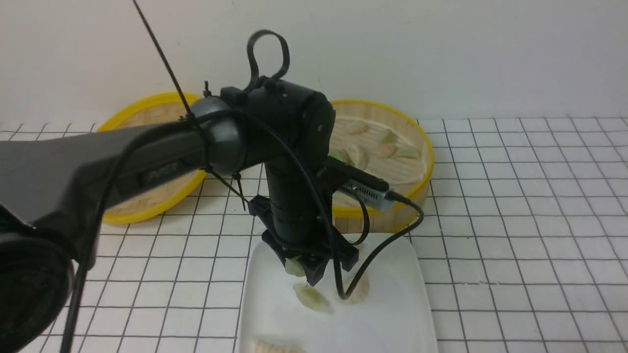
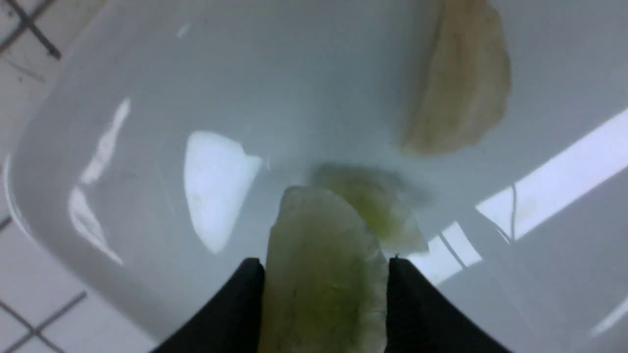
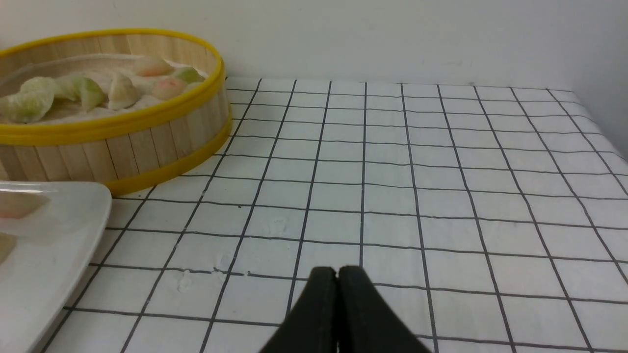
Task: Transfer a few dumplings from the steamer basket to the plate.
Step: Use the left arm to put the dumpling into the plate
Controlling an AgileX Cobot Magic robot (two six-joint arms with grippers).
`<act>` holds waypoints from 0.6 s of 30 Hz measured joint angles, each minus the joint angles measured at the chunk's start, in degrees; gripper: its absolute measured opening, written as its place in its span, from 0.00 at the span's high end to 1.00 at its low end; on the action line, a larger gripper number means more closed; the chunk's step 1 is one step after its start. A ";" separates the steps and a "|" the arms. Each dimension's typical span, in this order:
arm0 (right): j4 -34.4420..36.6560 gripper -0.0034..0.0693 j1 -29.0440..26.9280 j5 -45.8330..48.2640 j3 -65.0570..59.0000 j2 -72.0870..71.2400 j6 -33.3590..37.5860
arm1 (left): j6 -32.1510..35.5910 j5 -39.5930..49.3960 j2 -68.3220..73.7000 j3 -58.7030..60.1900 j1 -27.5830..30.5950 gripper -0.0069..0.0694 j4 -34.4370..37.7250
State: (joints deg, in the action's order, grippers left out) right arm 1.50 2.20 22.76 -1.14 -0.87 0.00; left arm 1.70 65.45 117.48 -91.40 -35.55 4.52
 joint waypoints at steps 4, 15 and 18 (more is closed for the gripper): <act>0.00 0.97 0.00 0.00 0.00 0.00 0.00 | 0.00 -4.45 1.38 0.00 0.00 0.46 -1.72; 0.00 0.97 0.00 0.00 0.00 0.00 0.00 | -1.70 3.20 1.07 -8.13 0.00 0.47 -3.26; 0.00 0.97 0.00 0.00 0.00 0.00 0.00 | -3.65 3.42 -2.81 -9.16 0.00 0.71 -4.53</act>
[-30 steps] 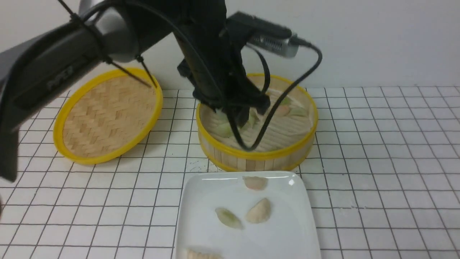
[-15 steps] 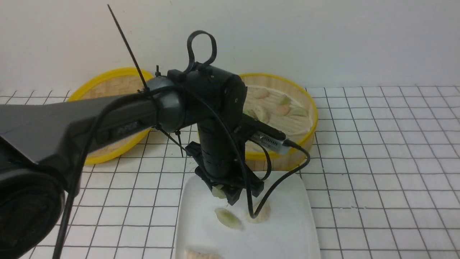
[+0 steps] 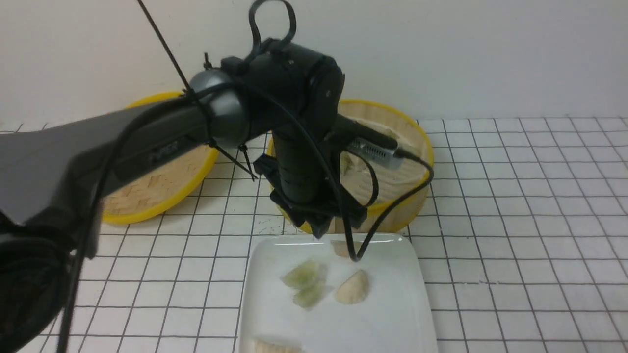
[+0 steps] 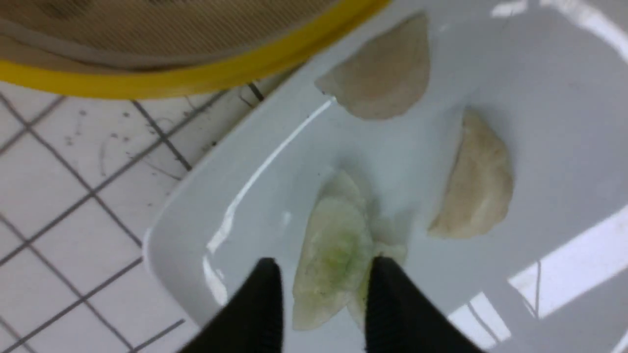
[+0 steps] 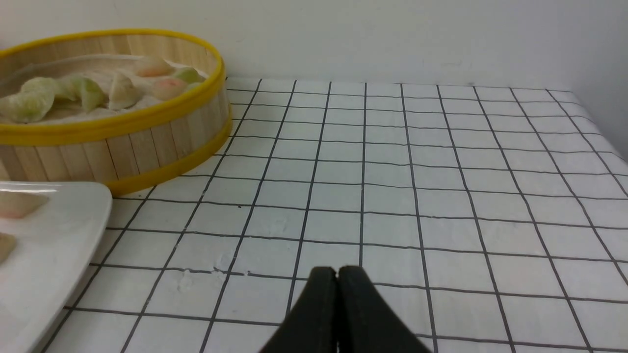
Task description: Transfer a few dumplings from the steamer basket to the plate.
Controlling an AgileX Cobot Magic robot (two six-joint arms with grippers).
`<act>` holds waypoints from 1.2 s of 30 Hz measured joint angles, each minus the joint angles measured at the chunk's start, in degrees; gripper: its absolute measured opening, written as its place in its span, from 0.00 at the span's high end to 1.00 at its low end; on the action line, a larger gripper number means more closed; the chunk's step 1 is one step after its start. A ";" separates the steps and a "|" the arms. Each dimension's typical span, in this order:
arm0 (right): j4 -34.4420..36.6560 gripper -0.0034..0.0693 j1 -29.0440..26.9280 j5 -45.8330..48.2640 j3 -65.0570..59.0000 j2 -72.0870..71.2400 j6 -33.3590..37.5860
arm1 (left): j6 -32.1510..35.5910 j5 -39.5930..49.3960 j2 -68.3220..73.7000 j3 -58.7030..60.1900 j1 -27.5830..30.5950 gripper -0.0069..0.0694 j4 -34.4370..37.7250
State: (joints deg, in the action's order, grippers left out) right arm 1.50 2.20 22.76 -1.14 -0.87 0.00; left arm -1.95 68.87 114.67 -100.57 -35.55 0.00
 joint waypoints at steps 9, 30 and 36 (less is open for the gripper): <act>-0.05 0.97 0.00 0.00 0.00 0.00 0.00 | -4.59 -10.06 -27.50 15.65 0.00 0.92 0.00; -0.05 0.97 0.00 0.00 0.00 0.00 0.00 | -4.61 -23.59 -64.98 37.72 0.00 0.92 -5.10; -0.05 0.97 0.00 0.00 0.00 0.00 0.00 | -5.07 -23.83 -73.75 41.90 0.00 0.92 -8.87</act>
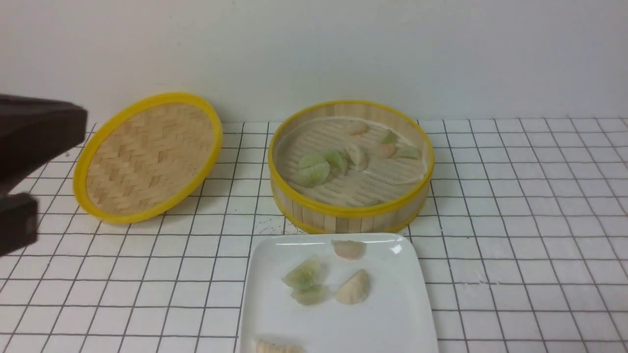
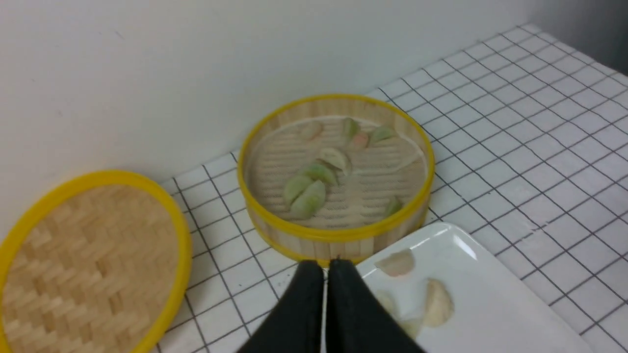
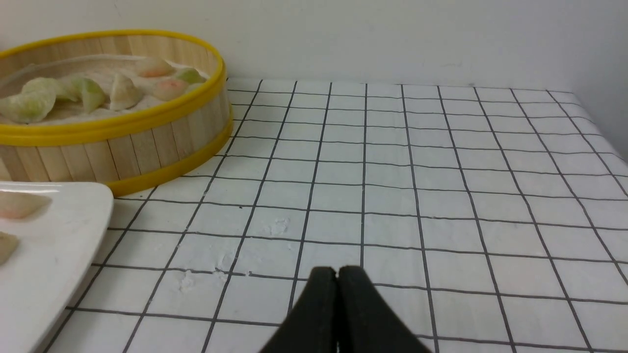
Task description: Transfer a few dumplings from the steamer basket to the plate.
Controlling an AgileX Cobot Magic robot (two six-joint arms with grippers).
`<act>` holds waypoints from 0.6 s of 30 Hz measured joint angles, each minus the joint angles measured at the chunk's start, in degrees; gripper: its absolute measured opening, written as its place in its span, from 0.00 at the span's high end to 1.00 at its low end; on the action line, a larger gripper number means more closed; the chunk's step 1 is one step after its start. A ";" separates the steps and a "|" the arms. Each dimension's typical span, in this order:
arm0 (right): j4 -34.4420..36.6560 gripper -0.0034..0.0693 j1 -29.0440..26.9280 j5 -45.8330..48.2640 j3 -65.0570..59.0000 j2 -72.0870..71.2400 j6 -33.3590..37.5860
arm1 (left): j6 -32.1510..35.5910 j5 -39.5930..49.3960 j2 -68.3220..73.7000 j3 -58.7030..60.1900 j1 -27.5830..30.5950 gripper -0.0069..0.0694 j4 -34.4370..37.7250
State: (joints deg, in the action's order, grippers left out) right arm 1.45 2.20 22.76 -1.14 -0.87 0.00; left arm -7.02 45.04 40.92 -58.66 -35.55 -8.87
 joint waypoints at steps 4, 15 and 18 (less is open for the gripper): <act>0.00 0.97 0.00 0.00 0.00 0.00 0.00 | -0.45 -6.91 -10.60 13.21 2.37 0.92 -0.91; 0.00 0.97 0.00 0.00 0.00 0.00 0.00 | 0.85 -18.48 -35.24 48.63 22.79 0.92 2.46; 0.00 0.97 0.00 0.00 0.00 0.00 0.00 | 3.23 -18.67 -40.54 55.98 26.59 0.92 2.77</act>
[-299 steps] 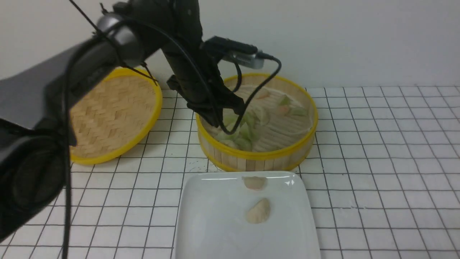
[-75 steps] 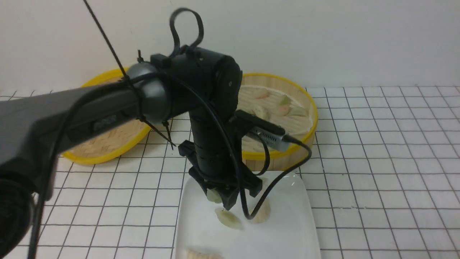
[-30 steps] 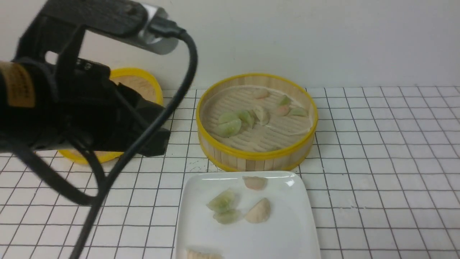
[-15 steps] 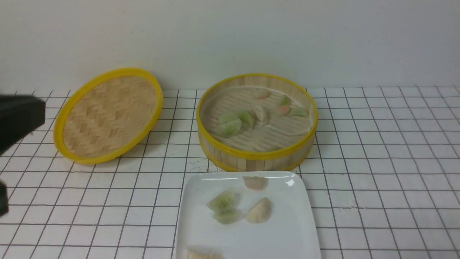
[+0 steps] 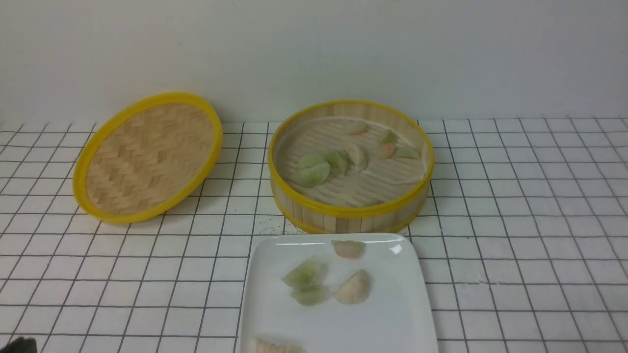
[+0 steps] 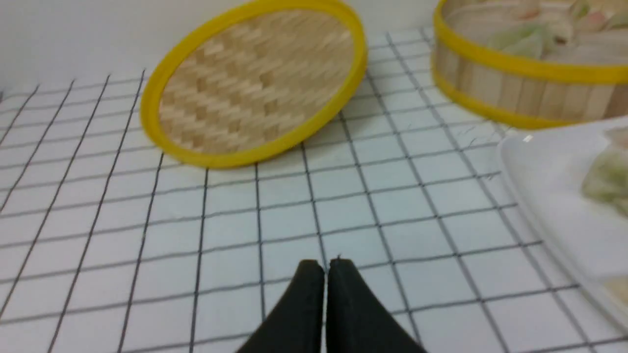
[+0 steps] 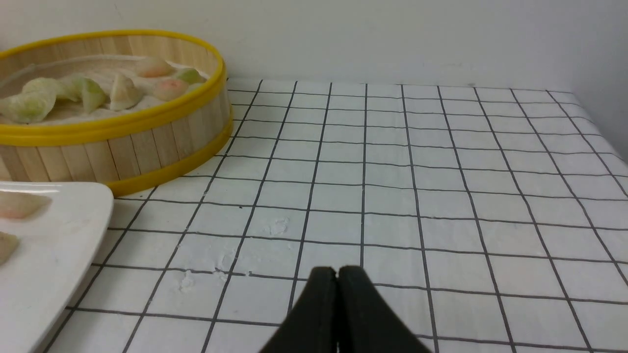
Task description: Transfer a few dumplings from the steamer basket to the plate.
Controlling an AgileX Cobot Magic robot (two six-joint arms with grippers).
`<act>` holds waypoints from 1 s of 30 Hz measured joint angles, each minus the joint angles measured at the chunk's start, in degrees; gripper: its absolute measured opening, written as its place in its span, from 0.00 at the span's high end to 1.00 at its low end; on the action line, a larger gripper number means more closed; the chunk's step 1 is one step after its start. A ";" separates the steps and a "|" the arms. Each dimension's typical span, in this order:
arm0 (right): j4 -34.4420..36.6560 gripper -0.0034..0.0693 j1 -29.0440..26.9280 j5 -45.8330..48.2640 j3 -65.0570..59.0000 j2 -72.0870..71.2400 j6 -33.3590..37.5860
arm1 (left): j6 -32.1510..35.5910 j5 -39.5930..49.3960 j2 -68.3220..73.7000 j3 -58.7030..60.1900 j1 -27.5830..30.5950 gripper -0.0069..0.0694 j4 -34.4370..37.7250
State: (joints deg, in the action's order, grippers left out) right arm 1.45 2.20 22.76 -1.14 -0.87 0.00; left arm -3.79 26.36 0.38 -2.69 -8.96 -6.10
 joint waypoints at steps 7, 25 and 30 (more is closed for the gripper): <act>0.00 0.97 0.00 -0.07 0.00 0.00 0.00 | 1.08 -3.03 -0.97 3.98 2.64 0.92 4.13; 0.00 0.97 0.00 -0.07 0.00 0.00 0.00 | 0.95 -3.49 -0.97 4.04 2.75 0.92 4.86; 0.00 0.97 0.00 -0.07 0.00 0.00 0.00 | 0.95 -3.60 -0.97 4.04 2.75 0.92 4.86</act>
State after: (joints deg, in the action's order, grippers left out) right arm 1.45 2.20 22.70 -1.14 -0.87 0.00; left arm -2.84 22.76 -0.59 1.36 -6.21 -1.24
